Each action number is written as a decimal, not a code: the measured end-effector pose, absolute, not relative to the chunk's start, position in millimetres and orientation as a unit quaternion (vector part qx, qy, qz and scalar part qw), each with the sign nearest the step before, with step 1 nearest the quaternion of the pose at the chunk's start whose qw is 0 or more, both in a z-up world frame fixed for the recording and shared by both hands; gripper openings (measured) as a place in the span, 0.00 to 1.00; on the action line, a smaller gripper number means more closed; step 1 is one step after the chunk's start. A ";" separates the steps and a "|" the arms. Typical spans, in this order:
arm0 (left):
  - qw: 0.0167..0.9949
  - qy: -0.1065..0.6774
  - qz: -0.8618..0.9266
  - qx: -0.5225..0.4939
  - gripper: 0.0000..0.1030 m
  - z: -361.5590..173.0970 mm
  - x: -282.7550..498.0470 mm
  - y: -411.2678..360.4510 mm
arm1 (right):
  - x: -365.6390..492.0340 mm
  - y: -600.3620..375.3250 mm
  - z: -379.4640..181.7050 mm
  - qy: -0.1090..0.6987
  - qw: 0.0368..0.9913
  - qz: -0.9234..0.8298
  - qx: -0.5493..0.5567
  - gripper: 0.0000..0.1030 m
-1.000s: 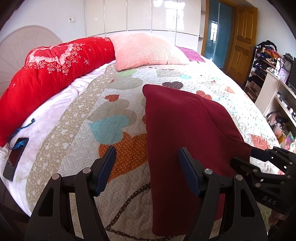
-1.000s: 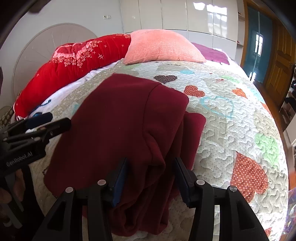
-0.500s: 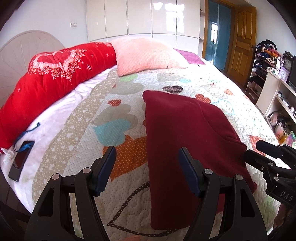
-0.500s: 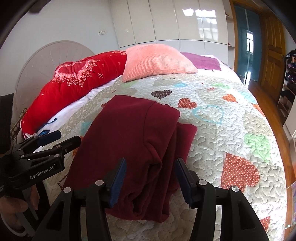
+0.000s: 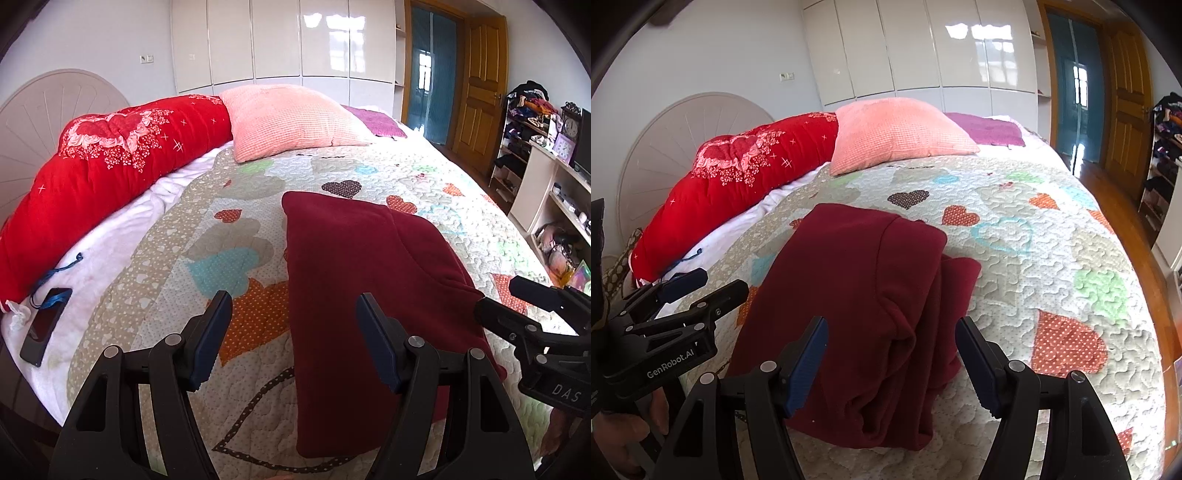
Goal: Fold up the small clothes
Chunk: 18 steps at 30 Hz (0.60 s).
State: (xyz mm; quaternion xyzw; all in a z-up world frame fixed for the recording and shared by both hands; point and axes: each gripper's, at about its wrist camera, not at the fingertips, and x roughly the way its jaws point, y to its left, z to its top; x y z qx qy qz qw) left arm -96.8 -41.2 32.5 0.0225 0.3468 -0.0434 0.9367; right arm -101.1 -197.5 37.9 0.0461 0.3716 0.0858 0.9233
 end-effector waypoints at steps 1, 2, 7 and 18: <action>0.937 0.347 -0.044 0.022 0.68 32.4 -96.8 -41.3 | -100.5 -197.0 37.2 0.373 0.923 0.086 0.045 0.67; 0.937 0.347 -0.044 0.022 0.68 32.2 -96.6 -41.2 | -100.0 -196.9 36.6 0.374 0.922 0.087 0.045 0.67; 0.937 0.347 -0.043 0.023 0.68 31.9 -96.8 -41.8 | -97.9 -195.7 34.2 0.379 0.920 0.091 0.046 0.67; 0.944 0.328 -0.039 0.021 0.68 30.7 -98.0 -38.5 | -97.2 -192.4 28.4 0.388 0.915 0.096 0.047 0.67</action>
